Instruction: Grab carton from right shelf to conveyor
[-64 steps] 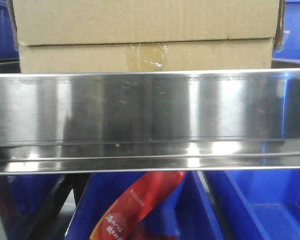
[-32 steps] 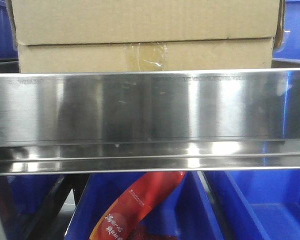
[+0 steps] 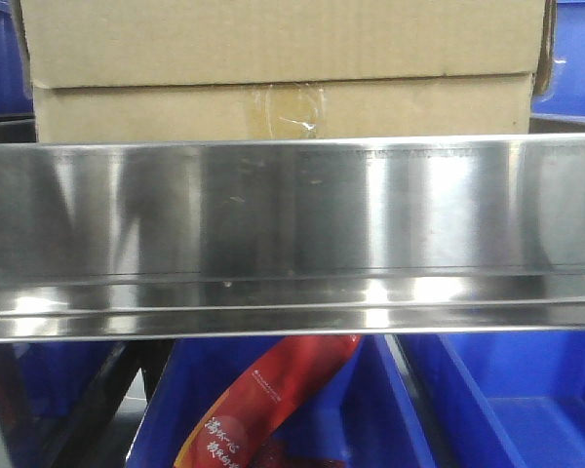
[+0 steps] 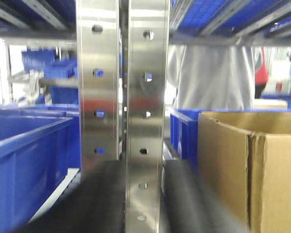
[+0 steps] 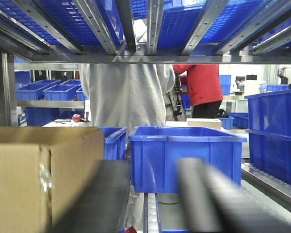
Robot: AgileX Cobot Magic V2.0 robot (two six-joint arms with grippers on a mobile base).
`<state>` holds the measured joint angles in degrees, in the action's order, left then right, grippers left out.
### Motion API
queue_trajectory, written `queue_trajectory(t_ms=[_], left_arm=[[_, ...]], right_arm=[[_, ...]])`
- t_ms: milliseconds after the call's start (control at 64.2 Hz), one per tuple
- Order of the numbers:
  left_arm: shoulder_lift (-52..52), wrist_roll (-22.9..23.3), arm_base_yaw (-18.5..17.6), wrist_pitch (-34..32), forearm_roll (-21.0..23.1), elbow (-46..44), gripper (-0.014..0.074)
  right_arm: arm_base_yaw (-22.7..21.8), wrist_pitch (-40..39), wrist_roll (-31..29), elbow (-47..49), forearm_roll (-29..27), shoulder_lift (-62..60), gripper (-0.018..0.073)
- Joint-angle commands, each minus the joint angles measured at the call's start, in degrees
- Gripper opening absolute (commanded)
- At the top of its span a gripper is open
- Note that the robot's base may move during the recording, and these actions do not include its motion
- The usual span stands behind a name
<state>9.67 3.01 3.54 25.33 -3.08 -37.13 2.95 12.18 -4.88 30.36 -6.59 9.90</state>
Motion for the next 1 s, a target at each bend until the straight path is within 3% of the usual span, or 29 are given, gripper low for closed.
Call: queue_trajectory(t_ms=[0, 93, 187, 234, 343, 452, 592, 779, 981], left_arm=[[3.5, -0.1, 0.2, 2.5, -0.1, -3.6, 0.0356], [5.6, -0.1, -0.2, 2.5, 0.2, -4.3, 0.0468], [6.7, -0.6, -2.3, 3.8, 1.0, -5.2, 0.0501], [7.3, -3.7, -4.0, 4.4, 3.1, -5.9, 0.0498], [9.9, -16.6, -8.2, 6.7, 11.3, -8.6, 0.0496], [14.8, -23.7, -12.7, 9.8, 19.4, -12.5, 0.0496], [23.5, -24.1, -18.4, 11.9, 22.5, -17.9, 0.0496], [35.8, -24.1, -23.8, 12.8, 22.5, -26.7, 0.0496], [49.3, -23.8, -26.0, 14.4, 22.4, -39.4, 0.0496]], right_arm=[[0.1, 0.3, -0.2, 1.9, -0.1, 2.7, 0.0423], [0.1, 0.7, -0.2, 2.0, -0.1, 4.4, 0.0566], [0.1, 0.2, -0.2, 2.2, -0.1, 4.8, 0.0559], [0.1, -0.1, -0.2, 2.4, -0.1, 4.8, 0.0559], [0.1, 2.8, -0.2, 4.6, -0.1, 5.2, 0.0559], [0.1, 6.7, -0.2, 7.9, -0.3, 7.0, 0.0559], [1.8, 8.7, -0.2, 12.4, -2.3, 10.7, 0.0559], [9.2, 13.3, -0.2, 21.0, -2.7, 19.6, 0.0559], [17.6, 16.0, -0.4, 32.7, -2.6, 32.5, 0.0559]])
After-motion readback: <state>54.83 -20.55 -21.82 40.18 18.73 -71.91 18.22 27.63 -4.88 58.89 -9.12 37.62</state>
